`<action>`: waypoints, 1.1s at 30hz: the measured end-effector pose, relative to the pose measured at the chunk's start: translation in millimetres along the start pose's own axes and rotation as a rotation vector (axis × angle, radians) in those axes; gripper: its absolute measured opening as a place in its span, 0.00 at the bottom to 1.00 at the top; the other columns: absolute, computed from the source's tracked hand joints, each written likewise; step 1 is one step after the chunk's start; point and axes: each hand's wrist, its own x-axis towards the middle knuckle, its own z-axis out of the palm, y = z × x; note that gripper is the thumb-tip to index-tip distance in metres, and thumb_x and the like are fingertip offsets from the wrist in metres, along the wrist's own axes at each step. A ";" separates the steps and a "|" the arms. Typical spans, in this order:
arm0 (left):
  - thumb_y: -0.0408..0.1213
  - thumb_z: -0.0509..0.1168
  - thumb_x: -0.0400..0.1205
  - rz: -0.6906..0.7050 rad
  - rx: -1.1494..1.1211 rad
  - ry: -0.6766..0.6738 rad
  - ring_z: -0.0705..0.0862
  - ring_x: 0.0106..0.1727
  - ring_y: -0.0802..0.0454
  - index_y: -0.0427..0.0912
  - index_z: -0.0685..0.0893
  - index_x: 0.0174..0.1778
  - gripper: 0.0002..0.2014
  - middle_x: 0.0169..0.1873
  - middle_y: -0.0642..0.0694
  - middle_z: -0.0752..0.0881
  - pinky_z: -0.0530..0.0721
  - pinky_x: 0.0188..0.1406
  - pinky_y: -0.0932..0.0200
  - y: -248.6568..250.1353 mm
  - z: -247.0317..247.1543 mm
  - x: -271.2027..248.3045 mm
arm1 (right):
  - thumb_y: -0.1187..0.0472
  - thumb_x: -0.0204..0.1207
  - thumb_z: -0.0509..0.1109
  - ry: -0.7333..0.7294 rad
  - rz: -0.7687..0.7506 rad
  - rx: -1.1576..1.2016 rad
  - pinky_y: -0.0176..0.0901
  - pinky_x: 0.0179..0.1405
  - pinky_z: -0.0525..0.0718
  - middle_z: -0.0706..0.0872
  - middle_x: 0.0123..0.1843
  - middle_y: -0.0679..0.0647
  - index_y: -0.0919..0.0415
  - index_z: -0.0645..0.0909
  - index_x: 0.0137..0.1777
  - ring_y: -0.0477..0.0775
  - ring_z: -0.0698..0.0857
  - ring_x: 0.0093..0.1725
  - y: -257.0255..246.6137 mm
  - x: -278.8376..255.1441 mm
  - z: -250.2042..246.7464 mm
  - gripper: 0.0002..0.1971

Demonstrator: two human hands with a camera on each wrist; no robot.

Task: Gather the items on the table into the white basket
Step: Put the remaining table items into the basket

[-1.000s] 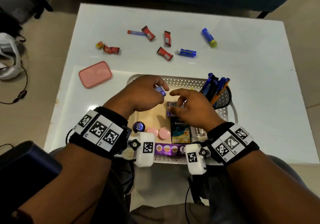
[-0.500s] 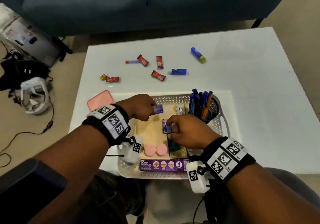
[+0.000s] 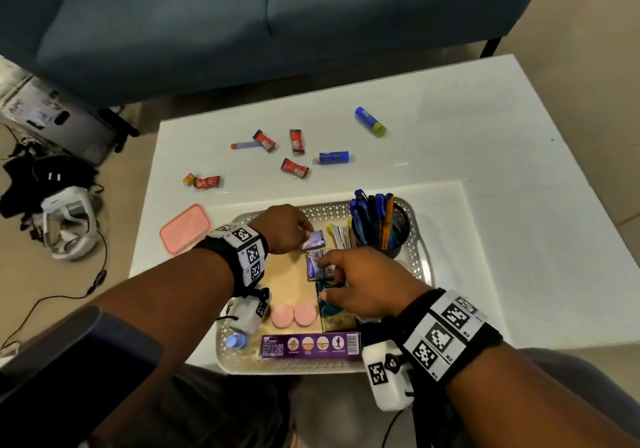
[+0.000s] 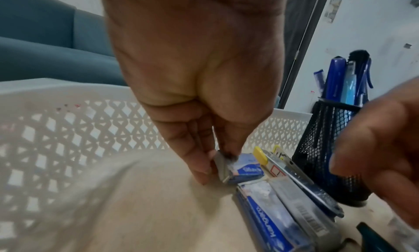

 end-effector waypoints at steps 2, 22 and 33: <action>0.39 0.68 0.83 0.005 -0.004 0.005 0.84 0.66 0.47 0.47 0.90 0.61 0.12 0.63 0.46 0.88 0.79 0.64 0.56 -3.9 -1.3 -0.3 | 0.47 0.76 0.75 -0.010 -0.001 0.003 0.37 0.50 0.76 0.86 0.60 0.47 0.47 0.79 0.72 0.50 0.85 0.58 -1.8 1.3 0.3 0.24; 0.40 0.68 0.85 0.013 0.154 -0.242 0.84 0.52 0.54 0.51 0.82 0.73 0.19 0.52 0.51 0.85 0.82 0.61 0.56 10.2 -15.2 3.2 | 0.48 0.76 0.75 -0.029 0.016 0.020 0.43 0.58 0.82 0.86 0.63 0.48 0.48 0.78 0.73 0.51 0.84 0.61 -4.1 -3.1 -4.2 0.25; 0.71 0.62 0.79 0.019 0.568 -0.332 0.85 0.56 0.44 0.47 0.88 0.57 0.31 0.53 0.46 0.90 0.84 0.58 0.50 -9.8 -1.5 -39.4 | 0.46 0.76 0.75 -0.032 0.022 -0.003 0.46 0.65 0.82 0.84 0.68 0.50 0.50 0.76 0.76 0.52 0.83 0.65 -5.2 0.3 -7.0 0.29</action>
